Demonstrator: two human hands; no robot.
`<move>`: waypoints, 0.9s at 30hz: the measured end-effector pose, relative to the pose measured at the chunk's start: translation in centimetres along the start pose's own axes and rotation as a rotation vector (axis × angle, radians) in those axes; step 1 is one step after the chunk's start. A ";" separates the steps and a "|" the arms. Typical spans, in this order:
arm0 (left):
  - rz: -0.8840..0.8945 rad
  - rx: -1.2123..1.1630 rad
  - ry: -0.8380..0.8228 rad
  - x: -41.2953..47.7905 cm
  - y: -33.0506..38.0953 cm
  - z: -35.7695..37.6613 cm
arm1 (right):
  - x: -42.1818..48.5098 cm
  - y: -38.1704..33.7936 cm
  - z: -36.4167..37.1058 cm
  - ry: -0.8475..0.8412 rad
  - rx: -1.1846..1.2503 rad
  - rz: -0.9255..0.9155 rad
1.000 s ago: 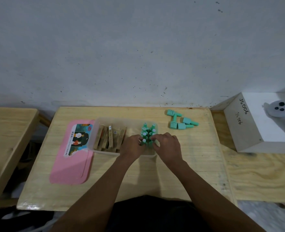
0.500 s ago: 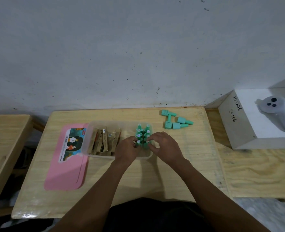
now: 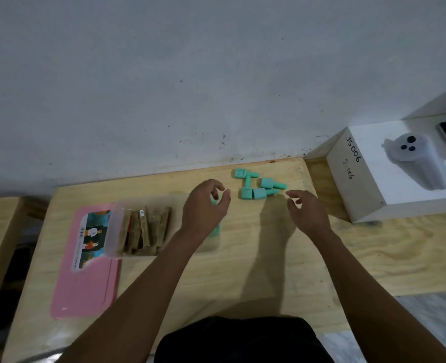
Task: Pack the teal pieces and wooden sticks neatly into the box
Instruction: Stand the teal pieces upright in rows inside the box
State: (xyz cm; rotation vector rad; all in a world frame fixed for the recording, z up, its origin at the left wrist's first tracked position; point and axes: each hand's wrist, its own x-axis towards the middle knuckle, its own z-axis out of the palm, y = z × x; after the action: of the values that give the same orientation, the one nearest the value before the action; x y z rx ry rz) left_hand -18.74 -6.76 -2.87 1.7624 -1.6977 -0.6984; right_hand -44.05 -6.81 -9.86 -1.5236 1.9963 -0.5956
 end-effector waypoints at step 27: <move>-0.433 0.324 -0.371 11.4 0.0 11.8 | 6.9 -0.1 0.4 -0.201 -0.050 0.046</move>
State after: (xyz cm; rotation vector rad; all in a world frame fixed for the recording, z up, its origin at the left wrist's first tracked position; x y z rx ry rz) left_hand -26.71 -18.76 -10.71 2.3893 -1.7528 -1.0362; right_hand -45.15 -13.52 -11.18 -1.4998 1.8994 -0.3614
